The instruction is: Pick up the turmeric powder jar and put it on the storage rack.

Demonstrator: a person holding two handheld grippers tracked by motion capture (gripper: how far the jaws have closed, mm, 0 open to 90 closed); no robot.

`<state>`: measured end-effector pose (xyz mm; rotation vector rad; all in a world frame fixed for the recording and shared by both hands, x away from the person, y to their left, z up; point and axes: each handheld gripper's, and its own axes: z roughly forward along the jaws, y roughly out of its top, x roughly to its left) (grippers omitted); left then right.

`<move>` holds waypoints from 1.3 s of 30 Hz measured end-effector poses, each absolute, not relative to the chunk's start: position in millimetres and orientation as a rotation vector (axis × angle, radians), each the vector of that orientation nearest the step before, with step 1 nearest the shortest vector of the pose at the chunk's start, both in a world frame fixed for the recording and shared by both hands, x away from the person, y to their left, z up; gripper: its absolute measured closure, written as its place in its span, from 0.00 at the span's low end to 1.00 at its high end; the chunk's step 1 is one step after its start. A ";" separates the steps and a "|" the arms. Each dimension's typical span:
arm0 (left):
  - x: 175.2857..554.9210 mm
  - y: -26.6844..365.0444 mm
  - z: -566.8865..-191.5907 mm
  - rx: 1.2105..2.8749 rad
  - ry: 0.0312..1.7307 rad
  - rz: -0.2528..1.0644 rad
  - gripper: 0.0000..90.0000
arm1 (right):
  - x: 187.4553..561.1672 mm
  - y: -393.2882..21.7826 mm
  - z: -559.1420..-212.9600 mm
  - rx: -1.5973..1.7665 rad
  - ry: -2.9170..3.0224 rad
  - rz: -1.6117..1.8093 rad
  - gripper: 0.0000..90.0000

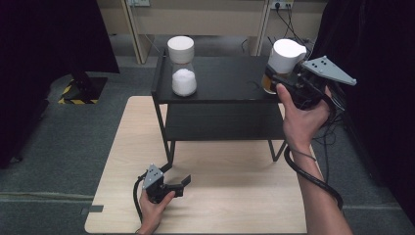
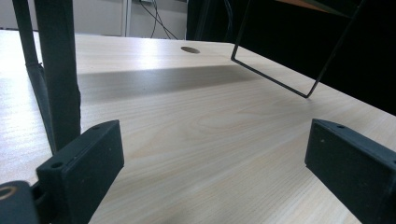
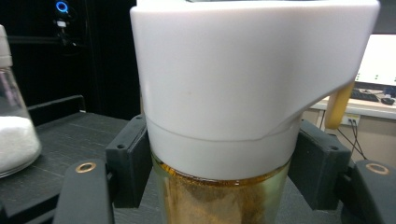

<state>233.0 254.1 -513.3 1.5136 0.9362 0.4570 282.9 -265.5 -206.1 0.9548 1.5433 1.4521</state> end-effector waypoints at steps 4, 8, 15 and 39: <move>233.0 254.0 -513.1 1.516 0.935 0.458 0.04 | 289.5 -263.2 -205.6 0.971 1.553 1.436 0.34; 233.1 254.1 -513.2 1.514 0.936 0.457 0.04 | 294.8 -262.0 -206.4 0.985 1.560 1.430 0.34; 232.7 253.9 -513.3 1.514 0.936 0.459 0.04 | 299.6 -261.4 -204.9 0.987 1.570 1.429 0.34; 232.2 253.9 -513.6 1.512 0.937 0.462 0.04 | 296.8 -269.2 -202.7 1.033 1.600 1.466 0.09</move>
